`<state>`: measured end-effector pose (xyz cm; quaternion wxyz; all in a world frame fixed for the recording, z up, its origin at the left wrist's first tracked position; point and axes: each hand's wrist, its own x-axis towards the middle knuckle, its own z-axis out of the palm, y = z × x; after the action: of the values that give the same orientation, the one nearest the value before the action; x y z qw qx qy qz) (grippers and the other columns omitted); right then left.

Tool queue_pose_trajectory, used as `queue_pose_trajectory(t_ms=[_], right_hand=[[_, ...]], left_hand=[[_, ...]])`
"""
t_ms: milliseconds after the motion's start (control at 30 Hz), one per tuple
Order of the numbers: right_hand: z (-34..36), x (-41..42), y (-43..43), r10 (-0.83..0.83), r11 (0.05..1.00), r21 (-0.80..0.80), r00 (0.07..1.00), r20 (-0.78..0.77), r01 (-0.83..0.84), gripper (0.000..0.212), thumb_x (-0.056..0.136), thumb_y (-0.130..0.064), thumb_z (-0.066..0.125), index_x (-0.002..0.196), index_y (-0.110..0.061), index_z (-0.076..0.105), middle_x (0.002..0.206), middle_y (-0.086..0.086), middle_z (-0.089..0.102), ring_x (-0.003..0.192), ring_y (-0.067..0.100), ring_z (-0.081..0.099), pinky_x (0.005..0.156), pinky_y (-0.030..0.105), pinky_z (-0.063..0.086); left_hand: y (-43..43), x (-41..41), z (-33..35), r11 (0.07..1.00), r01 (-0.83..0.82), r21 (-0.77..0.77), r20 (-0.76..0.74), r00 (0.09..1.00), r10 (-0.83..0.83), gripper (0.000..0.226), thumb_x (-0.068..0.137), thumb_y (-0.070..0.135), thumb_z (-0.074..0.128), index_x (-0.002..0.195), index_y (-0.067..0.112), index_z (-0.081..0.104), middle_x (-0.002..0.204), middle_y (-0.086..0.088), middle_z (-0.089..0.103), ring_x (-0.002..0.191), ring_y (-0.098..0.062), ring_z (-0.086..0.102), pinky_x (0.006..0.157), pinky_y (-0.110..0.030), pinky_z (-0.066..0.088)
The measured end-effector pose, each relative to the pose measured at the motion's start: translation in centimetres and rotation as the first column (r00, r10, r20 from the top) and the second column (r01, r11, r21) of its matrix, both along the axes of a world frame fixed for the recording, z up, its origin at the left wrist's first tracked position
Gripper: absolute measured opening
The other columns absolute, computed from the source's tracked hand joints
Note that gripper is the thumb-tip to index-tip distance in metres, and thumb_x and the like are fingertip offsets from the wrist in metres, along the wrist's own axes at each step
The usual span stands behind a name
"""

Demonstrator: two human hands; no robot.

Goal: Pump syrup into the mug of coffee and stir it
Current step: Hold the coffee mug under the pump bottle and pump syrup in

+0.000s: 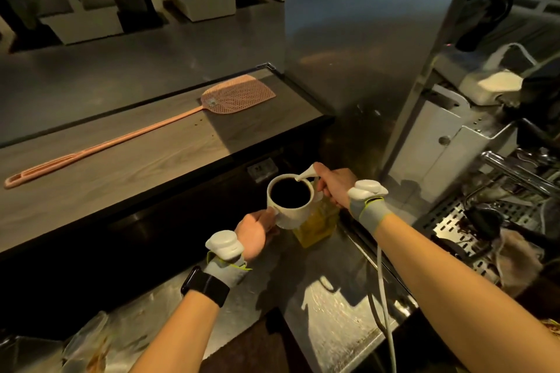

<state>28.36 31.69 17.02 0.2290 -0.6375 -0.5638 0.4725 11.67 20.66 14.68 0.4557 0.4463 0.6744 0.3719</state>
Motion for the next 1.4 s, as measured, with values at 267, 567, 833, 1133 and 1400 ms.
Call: queue_pose_trajectory(t_ms=[267, 567, 833, 1133, 1400], right_hand=[[-1.6, 0.6, 0.6, -0.026, 0.998, -0.059, 0.998, -0.054, 0.023, 0.053, 0.089, -0.057, 0.049, 0.056, -0.015, 0.053, 0.052, 0.002, 0.043, 0.044, 0.018, 0.036, 0.043, 0.022, 0.03], [-2.6, 0.1, 0.7, -0.003, 1.0, 0.024, 1.0, -0.001, 0.003, 0.054, 0.09, -0.054, 0.047, 0.051, -0.017, 0.049, 0.049, 0.002, 0.045, 0.046, 0.022, 0.039, 0.052, 0.029, 0.032], [-3.1, 0.2, 0.4, -0.007, 1.0, 0.01, 1.0, 0.013, 0.007, 0.054, 0.09, -0.054, 0.049, 0.05, -0.017, 0.05, 0.047, 0.001, 0.044, 0.045, 0.022, 0.04, 0.051, 0.029, 0.032], [-1.6, -0.9, 0.0, 0.024, 0.996, 0.085, 0.995, 0.095, -0.032, 0.058, 0.095, -0.053, 0.036, 0.051, -0.02, 0.053, 0.055, 0.002, 0.054, 0.055, 0.027, 0.052, 0.065, 0.034, 0.045], [-2.7, -1.6, -3.0, 0.151, 0.988, 0.025, 0.988, 0.018, -0.152, 0.058, 0.097, -0.049, 0.035, 0.053, -0.016, 0.052, 0.052, 0.002, 0.047, 0.047, 0.016, 0.043, 0.051, 0.025, 0.033]], left_hand=[[0.2, -0.1, -0.3, 0.999, 0.031, 0.03, -0.032, 0.999, -0.03, 0.041, 0.093, 0.032, 0.036, 0.059, 0.022, 0.055, 0.053, 0.003, 0.054, 0.038, -0.003, 0.042, 0.039, -0.01, 0.033], [0.4, 0.4, -1.0, 0.999, -0.036, -0.003, 0.101, 0.994, 0.036, 0.037, 0.093, 0.029, 0.037, 0.063, 0.016, 0.055, 0.063, -0.004, 0.058, 0.047, -0.011, 0.042, 0.038, -0.011, 0.034], [0.3, 0.6, -1.7, 0.999, -0.051, 0.019, 0.122, 0.991, 0.048, 0.036, 0.094, 0.026, 0.037, 0.065, 0.016, 0.056, 0.063, -0.005, 0.059, 0.046, -0.011, 0.042, 0.04, -0.013, 0.035], [-0.1, 0.1, -2.6, 0.998, -0.052, 0.043, 0.059, 0.997, 0.05, 0.039, 0.094, 0.028, 0.037, 0.062, 0.012, 0.053, 0.062, -0.006, 0.059, 0.037, -0.004, 0.041, 0.046, -0.022, 0.034], [-2.6, -1.5, -3.5, 0.996, -0.083, -0.044, -0.047, 0.996, 0.081, 0.036, 0.094, 0.031, 0.033, 0.089, 0.012, 0.064, 0.077, -0.004, 0.066, 0.066, -0.013, 0.051, 0.062, -0.027, 0.036]])
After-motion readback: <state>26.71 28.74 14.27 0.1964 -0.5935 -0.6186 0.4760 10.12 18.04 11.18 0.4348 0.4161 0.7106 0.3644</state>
